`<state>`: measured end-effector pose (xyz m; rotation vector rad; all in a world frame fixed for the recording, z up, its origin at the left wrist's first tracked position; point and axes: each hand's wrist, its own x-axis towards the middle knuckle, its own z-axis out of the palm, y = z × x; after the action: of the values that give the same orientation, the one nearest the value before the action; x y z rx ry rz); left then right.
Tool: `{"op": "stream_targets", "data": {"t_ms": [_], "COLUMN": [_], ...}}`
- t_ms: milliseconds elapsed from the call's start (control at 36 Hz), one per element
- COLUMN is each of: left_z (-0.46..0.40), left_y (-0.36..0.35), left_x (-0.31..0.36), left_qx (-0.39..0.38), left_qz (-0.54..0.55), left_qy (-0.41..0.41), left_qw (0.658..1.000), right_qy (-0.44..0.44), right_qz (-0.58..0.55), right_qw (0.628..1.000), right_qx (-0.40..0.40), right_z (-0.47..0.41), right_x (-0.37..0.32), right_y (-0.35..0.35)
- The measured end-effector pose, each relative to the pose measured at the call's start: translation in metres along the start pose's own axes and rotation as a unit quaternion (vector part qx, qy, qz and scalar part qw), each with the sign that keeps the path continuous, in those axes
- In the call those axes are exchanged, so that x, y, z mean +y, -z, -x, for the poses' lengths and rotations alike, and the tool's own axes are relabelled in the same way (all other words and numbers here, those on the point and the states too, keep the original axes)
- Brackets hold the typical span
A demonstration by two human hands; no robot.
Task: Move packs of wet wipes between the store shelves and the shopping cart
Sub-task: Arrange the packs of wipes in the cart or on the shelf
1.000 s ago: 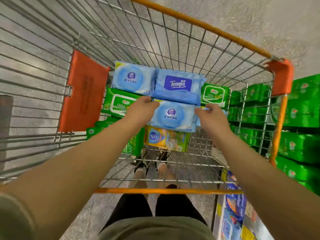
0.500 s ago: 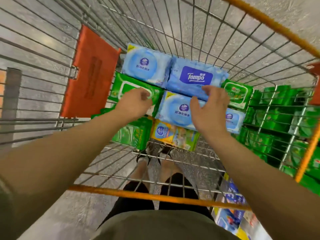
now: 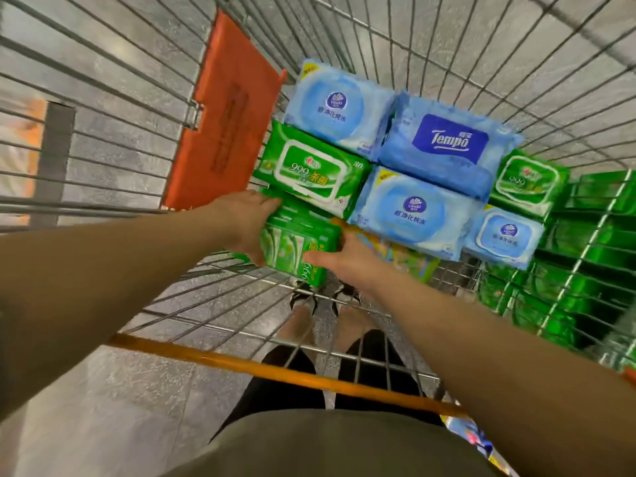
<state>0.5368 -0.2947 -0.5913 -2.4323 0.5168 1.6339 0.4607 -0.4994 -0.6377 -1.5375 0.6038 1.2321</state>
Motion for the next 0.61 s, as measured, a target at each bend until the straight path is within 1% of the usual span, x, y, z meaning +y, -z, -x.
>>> {"op": "stream_targets", "data": {"t_ms": [111, 167, 250, 444, 528, 611], "left_z": [-0.009, -0.01, -0.013, -0.017, -0.016, -0.012], "left_y": [-0.009, -0.01, -0.01, -0.011, -0.012, -0.007], "left_x": [0.001, -0.001, -0.005, -0.011, -0.011, -0.011], "left_qx": [0.011, 0.022, 0.031, 0.016, 0.005, -0.018], "left_qz": [-0.013, -0.031, -0.045, -0.04, -0.019, 0.041], "left_qy": [-0.005, -0.007, -0.013, -0.023, -0.021, -0.015], "left_qw": [1.0, 0.999, 0.998, 0.999, 1.0, 0.999], "right_qy": [-0.021, -0.02, 0.0, 0.036, 0.054, 0.069], "right_qz": [-0.031, -0.028, -0.031, -0.019, -0.029, -0.055], "right_qw": [0.999, 0.999, 0.998, 0.996, 0.994, 0.992], "right_qx": [0.019, 0.035, 0.057, 0.082, 0.086, 0.091], "right_z": [-0.009, -0.009, -0.012, -0.011, -0.004, 0.004], "right_x": [0.003, 0.004, 0.005, -0.001, -0.003, -0.008], "right_y": [-0.016, -0.022, -0.027, -0.03, -0.031, -0.023]}}
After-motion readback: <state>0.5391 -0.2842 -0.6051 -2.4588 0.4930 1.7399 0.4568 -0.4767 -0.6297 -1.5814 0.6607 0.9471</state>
